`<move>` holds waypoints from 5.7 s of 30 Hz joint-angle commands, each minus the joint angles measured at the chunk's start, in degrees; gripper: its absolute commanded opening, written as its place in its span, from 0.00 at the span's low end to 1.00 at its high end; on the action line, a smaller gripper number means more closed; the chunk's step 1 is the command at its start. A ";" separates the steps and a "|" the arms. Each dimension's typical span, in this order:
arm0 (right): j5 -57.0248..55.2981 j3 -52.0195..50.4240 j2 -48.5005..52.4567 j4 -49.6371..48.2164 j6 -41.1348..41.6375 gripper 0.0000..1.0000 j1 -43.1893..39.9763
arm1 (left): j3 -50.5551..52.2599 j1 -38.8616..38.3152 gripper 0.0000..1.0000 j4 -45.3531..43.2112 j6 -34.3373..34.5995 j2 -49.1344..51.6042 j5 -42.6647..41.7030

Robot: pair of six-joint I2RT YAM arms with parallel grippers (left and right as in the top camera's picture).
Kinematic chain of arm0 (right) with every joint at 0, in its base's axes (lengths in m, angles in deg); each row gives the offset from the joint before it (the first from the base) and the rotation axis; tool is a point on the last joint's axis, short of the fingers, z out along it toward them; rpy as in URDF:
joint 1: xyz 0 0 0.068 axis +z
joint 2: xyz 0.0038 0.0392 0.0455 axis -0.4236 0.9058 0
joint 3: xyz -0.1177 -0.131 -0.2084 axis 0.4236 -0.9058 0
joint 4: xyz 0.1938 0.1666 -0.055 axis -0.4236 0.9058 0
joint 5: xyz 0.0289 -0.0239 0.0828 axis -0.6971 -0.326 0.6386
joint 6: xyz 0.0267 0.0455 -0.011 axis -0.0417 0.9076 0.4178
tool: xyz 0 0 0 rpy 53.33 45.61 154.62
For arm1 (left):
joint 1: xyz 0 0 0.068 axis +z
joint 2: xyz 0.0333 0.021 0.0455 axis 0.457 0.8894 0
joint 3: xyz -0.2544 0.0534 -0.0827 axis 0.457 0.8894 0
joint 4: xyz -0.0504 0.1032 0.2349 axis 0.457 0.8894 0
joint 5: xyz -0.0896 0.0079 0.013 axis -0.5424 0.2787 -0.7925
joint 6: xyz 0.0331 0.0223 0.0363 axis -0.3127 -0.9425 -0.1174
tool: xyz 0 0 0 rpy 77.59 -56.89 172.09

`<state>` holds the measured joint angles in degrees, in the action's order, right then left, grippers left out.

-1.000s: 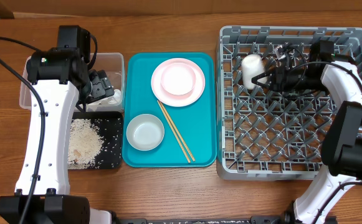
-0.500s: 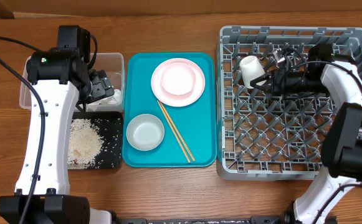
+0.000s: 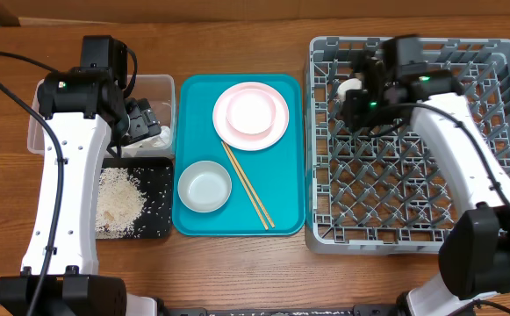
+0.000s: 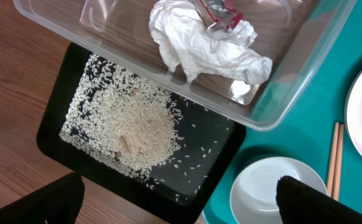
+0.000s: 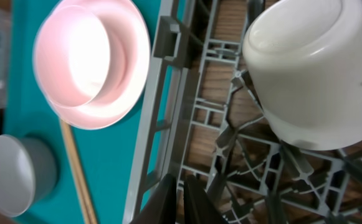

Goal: Sort waste into correct bins and load items into the dishwasher

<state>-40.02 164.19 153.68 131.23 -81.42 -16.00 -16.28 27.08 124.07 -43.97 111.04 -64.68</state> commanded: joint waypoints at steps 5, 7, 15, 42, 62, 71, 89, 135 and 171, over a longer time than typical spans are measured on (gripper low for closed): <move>-18.78 0.17 -0.50 -8.72 7.37 0.08 4.07 | -0.59 0.13 1.00 -0.04 0.17 -0.22 0.76; -20.87 0.15 -0.44 -11.45 8.07 0.08 4.04 | -0.59 0.11 1.00 -0.02 0.20 -0.22 0.79; -21.09 0.15 2.67 -19.74 8.04 0.16 3.74 | -0.59 0.09 1.00 -0.04 0.20 -0.22 0.76; -28.24 0.28 0.94 -2.47 8.70 0.04 0.81 | -0.59 0.00 1.00 -0.04 0.20 -0.22 0.76; -18.34 0.28 -8.20 -1.03 8.66 0.12 1.33 | -0.59 0.00 1.00 -0.04 0.20 -0.22 0.76; -20.48 0.11 -7.54 -6.38 8.68 0.06 1.20 | -0.59 0.00 1.00 -0.04 0.20 -0.22 0.76; -22.18 0.24 4.79 -6.27 8.41 0.06 1.16 | -0.59 0.00 1.00 -0.04 0.17 -0.22 0.76; -14.14 3.61 -6.19 -10.71 8.55 0.31 29.51 | -0.59 0.00 1.00 -0.04 0.20 -0.22 0.76; -25.27 3.61 21.97 -32.33 0.70 0.43 31.56 | -0.59 0.00 1.00 -0.04 0.20 -0.22 0.76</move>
<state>-63.77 167.55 174.84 98.93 -80.15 15.84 -16.28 27.08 124.11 -43.99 111.04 -64.68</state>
